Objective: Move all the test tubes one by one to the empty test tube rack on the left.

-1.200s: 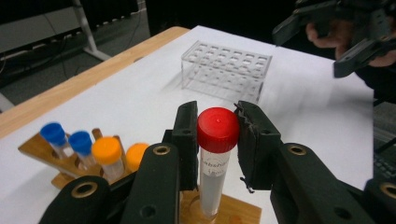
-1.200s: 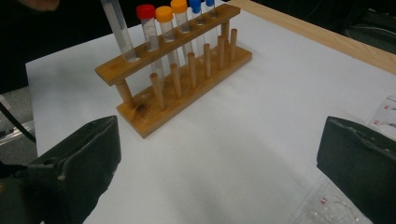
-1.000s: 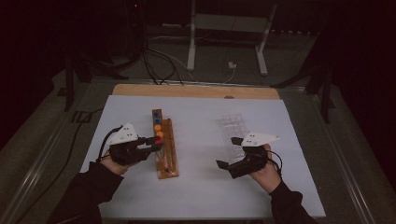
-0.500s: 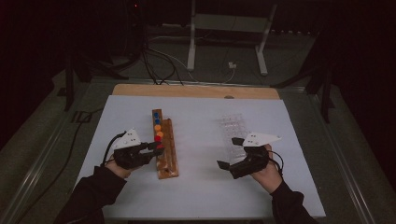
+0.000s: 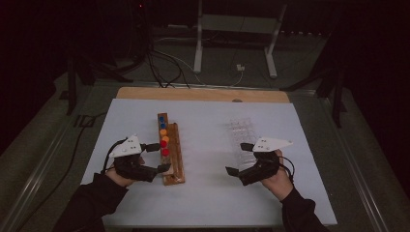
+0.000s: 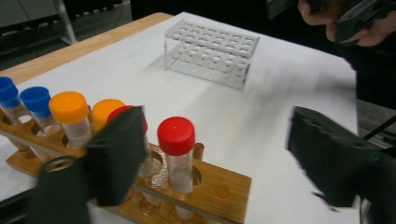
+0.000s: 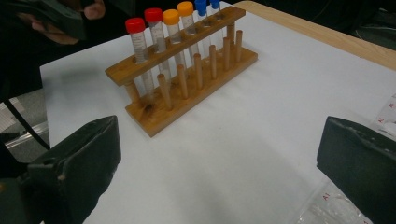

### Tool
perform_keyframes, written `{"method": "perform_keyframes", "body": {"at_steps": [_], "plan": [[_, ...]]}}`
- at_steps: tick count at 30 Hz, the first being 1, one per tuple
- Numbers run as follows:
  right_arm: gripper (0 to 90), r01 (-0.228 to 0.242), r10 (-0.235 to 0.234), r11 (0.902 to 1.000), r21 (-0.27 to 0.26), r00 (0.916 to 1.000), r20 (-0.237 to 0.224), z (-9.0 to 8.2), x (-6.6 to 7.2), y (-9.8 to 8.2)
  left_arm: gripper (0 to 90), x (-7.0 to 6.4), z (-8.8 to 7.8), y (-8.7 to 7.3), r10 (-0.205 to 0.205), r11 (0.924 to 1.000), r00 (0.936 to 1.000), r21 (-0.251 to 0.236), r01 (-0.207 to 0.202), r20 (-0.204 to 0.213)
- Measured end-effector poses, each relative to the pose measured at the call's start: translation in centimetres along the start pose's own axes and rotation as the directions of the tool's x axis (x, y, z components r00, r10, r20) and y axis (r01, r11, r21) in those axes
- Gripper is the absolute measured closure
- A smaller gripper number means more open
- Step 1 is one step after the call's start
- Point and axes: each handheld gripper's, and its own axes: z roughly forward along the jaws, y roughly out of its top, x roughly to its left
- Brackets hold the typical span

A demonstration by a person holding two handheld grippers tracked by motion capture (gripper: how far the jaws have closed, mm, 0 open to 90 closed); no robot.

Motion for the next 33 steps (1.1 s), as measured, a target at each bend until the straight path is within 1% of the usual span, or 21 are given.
{"method": "perform_keyframes", "body": {"at_steps": [1, 2, 4, 5, 6, 9, 10, 12, 13, 15, 16, 17, 19, 21, 22, 24, 25, 27, 30, 33], "plan": [[0.1, 0.000, 0.000, 1.0000, -0.001, 1.0000, 0.000, 0.0, 0.0, 0.0, 12.3, 0.1, -0.3, -0.1, 0.001, 1.0000, 0.9999, -0.007, -0.001, 0.017], [0.1, 0.000, 0.000, 1.0000, -0.002, 1.0000, 0.001, -0.1, 0.0, -0.1, 7.0, 0.1, -0.5, -0.2, -0.002, 1.0000, 0.9998, -0.009, 0.002, 0.019], [0.1, 0.001, -0.001, 1.0000, 0.002, 1.0000, 0.006, -0.1, 0.0, -0.2, 2.4, 0.2, -0.8, -0.5, -0.008, 1.0000, 0.9998, 0.005, 0.008, 0.018], [0.1, 0.001, -0.001, 1.0000, 0.000, 1.0000, 0.004, -0.1, 0.0, -0.3, 2.1, 0.3, -1.1, -0.8, -0.002, 1.0000, 1.0000, 0.000, 0.002, 0.005], [0.1, -0.001, 0.001, 1.0000, 0.000, 1.0000, 0.003, -0.2, 0.0, -0.3, 2.1, 0.4, -1.3, -1.1, -0.014, 0.9999, 0.9999, 0.006, 0.014, 0.002], [0.1, -0.002, 0.002, 1.0000, 0.005, 1.0000, 0.007, -0.2, 0.0, -0.5, 0.9, 0.7, -1.7, -1.9, -0.029, 0.9995, 0.9995, 0.016, 0.029, -0.009], [0.1, -0.003, 0.003, 1.0000, 0.006, 1.0000, 0.008, -0.2, 0.0, -0.5, 0.8, 0.8, -1.9, -2.2, -0.037, 0.9992, 0.9993, 0.017, 0.037, 0.002], [0.1, 0.000, 0.000, 1.0000, 0.009, 0.9999, 0.012, -0.1, 0.0, -0.6, 0.4, 1.0, -2.0, -2.7, -0.053, 0.9982, 0.9986, 0.028, 0.053, -0.003], [0.1, -0.002, 0.002, 0.9999, 0.010, 0.9999, 0.010, -0.1, 0.0, -0.7, 0.4, 1.1, -2.1, -3.0, -0.060, 0.9975, 0.9982, 0.037, 0.060, -0.006], [0.0, 0.006, -0.006, 0.9999, 0.013, 0.9998, 0.017, -0.1, 0.0, -0.8, 0.4, 1.2, -2.1, -3.6, -0.070, 0.9963, 0.9972, 0.048, 0.071, -0.026], [0.1, 0.004, -0.005, 0.9999, 0.013, 0.9998, 0.018, -0.1, 0.0, -0.9, 0.4, 1.2, -2.1, -3.8, -0.075, 0.9955, 0.9968, 0.056, 0.077, -0.027], [0.1, 0.002, -0.002, 1.0000, 0.010, 0.9998, 0.020, -0.1, 0.0, -0.9, 0.4, 1.2, -2.1, -4.1, -0.080, 0.9948, 0.9961, 0.060, 0.082, -0.037], [0.1, 0.002, -0.002, 1.0000, 0.007, 0.9997, 0.022, -0.2, -0.1, -1.1, 0.4, 1.2, -2.0, -4.6, -0.089, 0.9934, 0.9954, 0.069, 0.091, -0.037], [0.1, 0.001, -0.001, 1.0000, 0.003, 0.9998, 0.021, -0.3, -0.1, -1.2, 0.4, 1.2, -1.9, -5.2, -0.099, 0.9915, 0.9941, 0.080, 0.102, -0.045], [0.1, 0.001, -0.001, 1.0000, 0.003, 0.9998, 0.022, -0.3, -0.1, -1.2, 0.5, 1.2, -1.9, -5.5, -0.104, 0.9909, 0.9935, 0.082, 0.107, -0.046], [0.1, -0.001, 0.001, 1.0000, 0.002, 0.9998, 0.022, -0.4, -0.2, -1.4, 0.4, 1.2, -1.8, -6.1, -0.109, 0.9906, 0.9921, 0.076, 0.113, -0.062], [0.1, -0.003, 0.003, 1.0000, 0.002, 0.9997, 0.023, -0.4, -0.3, -1.4, 0.5, 1.2, -1.8, -6.4, -0.114, 0.9902, 0.9916, 0.074, 0.118, -0.060], [0.1, -0.006, 0.006, 1.0000, 0.000, 0.9996, 0.026, -0.5, -0.4, -1.5, 0.5, 1.1, -1.7, -6.9, -0.104, 0.9901, 0.9910, 0.086, 0.111, -0.085], [0.1, -0.009, 0.009, 0.9999, -0.005, 0.9996, 0.027, -0.6, -0.5, -1.6, 0.5, 1.1, -1.6, -7.6, -0.106, 0.9904, 0.9887, 0.078, 0.114, -0.106], [0.1, -0.009, 0.009, 0.9999, -0.011, 0.9995, 0.030, -0.7, -0.5, -1.7, 0.5, 1.0, -1.3, -8.1, -0.098, 0.9897, 0.9869, 0.092, 0.110, -0.128]]}}
